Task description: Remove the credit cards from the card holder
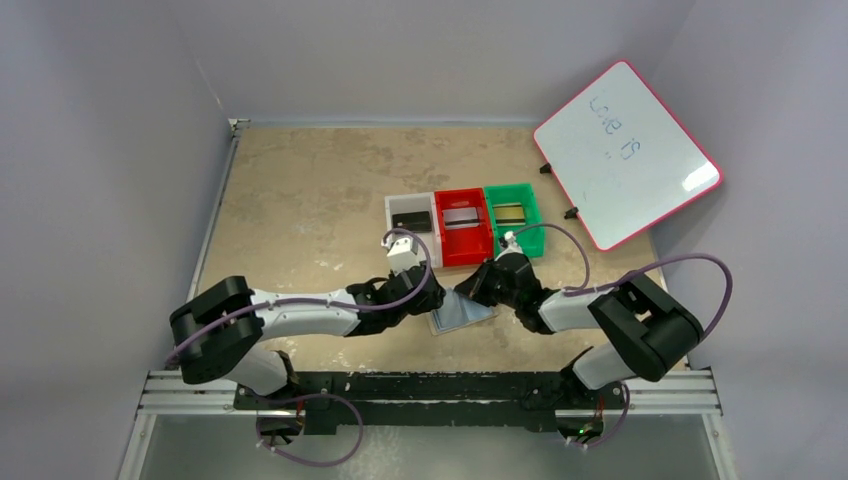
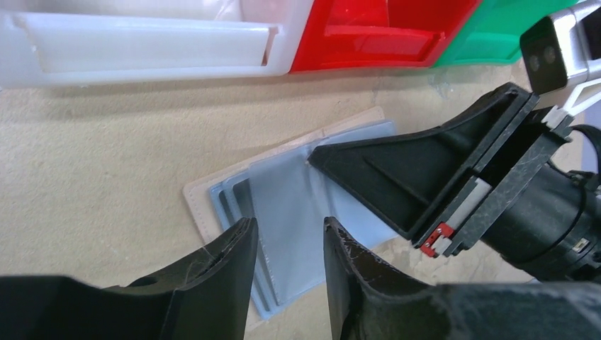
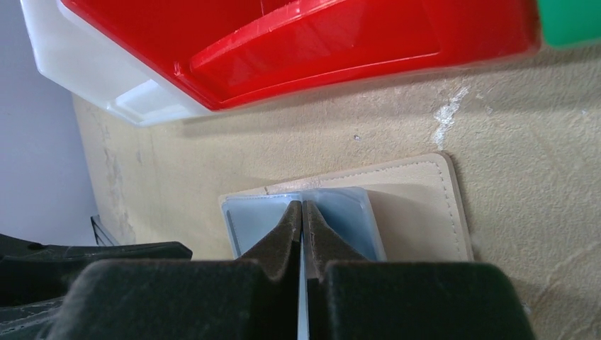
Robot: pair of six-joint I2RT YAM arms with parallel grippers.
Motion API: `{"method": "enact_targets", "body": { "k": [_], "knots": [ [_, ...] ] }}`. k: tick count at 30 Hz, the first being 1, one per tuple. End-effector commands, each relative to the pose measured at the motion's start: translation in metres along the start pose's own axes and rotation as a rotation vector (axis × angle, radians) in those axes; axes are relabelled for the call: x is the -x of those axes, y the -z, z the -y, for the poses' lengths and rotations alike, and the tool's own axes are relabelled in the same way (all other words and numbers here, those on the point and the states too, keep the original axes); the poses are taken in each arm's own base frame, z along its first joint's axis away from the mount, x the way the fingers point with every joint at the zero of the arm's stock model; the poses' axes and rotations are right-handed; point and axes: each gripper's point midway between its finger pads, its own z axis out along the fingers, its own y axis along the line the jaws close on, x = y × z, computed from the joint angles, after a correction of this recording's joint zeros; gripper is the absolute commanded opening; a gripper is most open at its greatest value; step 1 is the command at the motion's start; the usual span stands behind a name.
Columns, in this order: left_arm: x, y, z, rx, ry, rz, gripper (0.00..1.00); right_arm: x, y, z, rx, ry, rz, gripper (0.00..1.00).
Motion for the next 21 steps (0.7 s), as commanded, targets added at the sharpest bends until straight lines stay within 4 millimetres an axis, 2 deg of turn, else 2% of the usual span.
{"method": "enact_targets", "body": {
  "k": [1, 11, 21],
  "knots": [
    [0.029, -0.008, 0.033, -0.054, 0.02, 0.092, 0.4, -0.035, 0.009, 0.065, -0.216, 0.008, -0.108, 0.0],
    [0.034, -0.03, 0.023, -0.029, 0.014, 0.094, 0.43, -0.037, 0.008, 0.068, -0.212, 0.006, -0.112, 0.0],
    [0.016, -0.042, 0.022, -0.043, -0.016, 0.033, 0.43, -0.037, 0.007, 0.067, -0.207, 0.008, -0.118, 0.0]
  ]
}}
